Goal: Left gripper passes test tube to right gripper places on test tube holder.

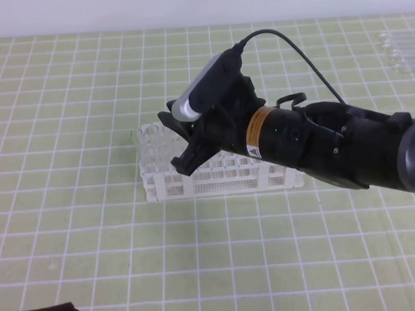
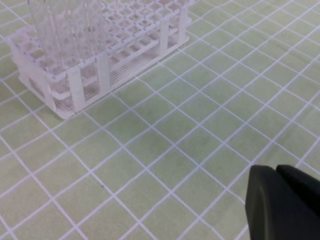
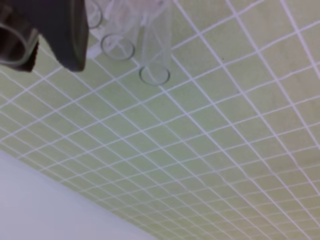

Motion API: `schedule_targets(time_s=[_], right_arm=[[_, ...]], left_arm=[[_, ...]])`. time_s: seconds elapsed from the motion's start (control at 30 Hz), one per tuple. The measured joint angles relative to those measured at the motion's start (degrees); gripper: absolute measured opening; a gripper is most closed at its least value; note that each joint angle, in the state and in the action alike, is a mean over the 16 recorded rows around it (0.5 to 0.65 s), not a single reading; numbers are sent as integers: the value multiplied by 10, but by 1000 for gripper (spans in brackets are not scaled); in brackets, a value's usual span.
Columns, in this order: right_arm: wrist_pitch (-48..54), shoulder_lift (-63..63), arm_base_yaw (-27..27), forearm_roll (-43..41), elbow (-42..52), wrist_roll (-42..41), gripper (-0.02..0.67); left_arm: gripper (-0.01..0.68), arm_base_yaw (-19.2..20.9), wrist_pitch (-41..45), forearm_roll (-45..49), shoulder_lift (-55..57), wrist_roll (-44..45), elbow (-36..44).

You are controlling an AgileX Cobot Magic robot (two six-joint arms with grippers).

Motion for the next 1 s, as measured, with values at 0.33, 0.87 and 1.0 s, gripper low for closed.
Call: schedule_targets(time_s=[0.33,0.87,1.0], right_arm=[[-1,8,-3,20,0,2,100],[1,5,-4,32,0,22,283],[9,-11,-4,32,0,27,330]], left_arm=[[-2,0,0,1,0,0,0],[-2,0,-1,2,1,0,0],[-2,0,-2,3,1,0,0]])
